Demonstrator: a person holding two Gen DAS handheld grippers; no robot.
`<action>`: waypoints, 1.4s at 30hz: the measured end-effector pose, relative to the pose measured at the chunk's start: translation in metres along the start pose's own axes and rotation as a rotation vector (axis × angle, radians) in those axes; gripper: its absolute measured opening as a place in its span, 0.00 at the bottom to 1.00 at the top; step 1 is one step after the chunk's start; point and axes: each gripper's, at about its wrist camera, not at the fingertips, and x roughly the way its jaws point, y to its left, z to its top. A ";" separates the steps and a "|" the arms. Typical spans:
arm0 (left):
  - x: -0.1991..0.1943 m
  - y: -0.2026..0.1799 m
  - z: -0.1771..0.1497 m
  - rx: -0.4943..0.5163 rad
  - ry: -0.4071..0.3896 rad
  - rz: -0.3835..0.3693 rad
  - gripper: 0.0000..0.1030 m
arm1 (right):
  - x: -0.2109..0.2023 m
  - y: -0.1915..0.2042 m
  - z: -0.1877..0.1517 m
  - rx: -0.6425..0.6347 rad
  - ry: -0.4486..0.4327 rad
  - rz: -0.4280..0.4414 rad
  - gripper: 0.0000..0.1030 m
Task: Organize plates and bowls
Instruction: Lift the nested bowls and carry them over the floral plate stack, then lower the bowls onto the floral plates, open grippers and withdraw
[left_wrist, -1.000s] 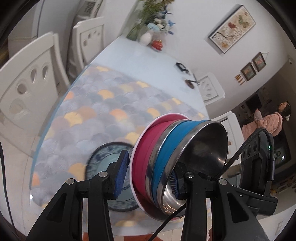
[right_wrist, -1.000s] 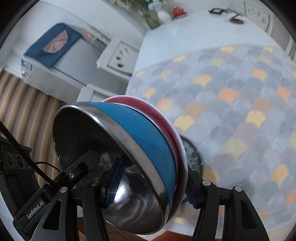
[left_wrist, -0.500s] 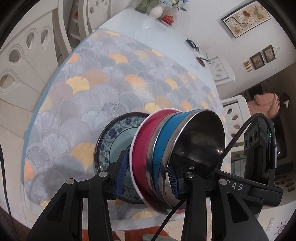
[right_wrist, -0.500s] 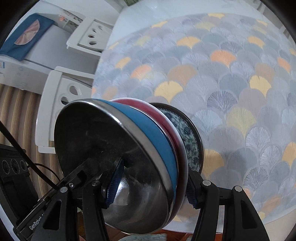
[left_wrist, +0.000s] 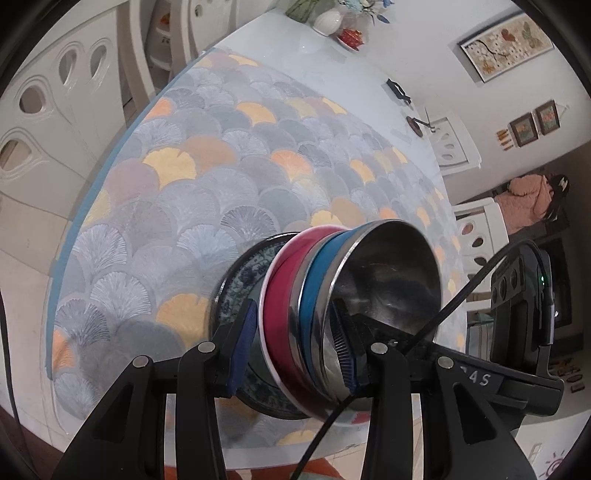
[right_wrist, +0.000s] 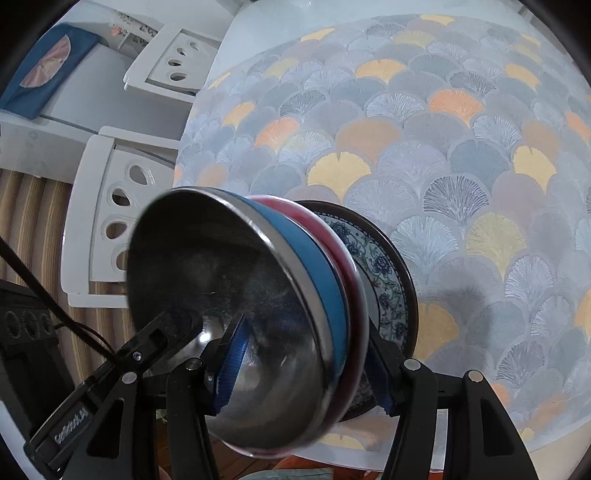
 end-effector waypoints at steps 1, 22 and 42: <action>-0.002 0.002 0.000 0.001 -0.007 -0.005 0.35 | -0.003 -0.001 0.000 0.001 -0.008 0.006 0.57; -0.087 -0.055 0.025 0.265 -0.235 0.014 0.37 | -0.145 0.026 -0.033 -0.194 -0.394 -0.028 0.60; -0.189 -0.222 -0.066 0.343 -0.550 0.179 0.71 | -0.255 -0.051 -0.137 -0.284 -0.494 0.145 0.85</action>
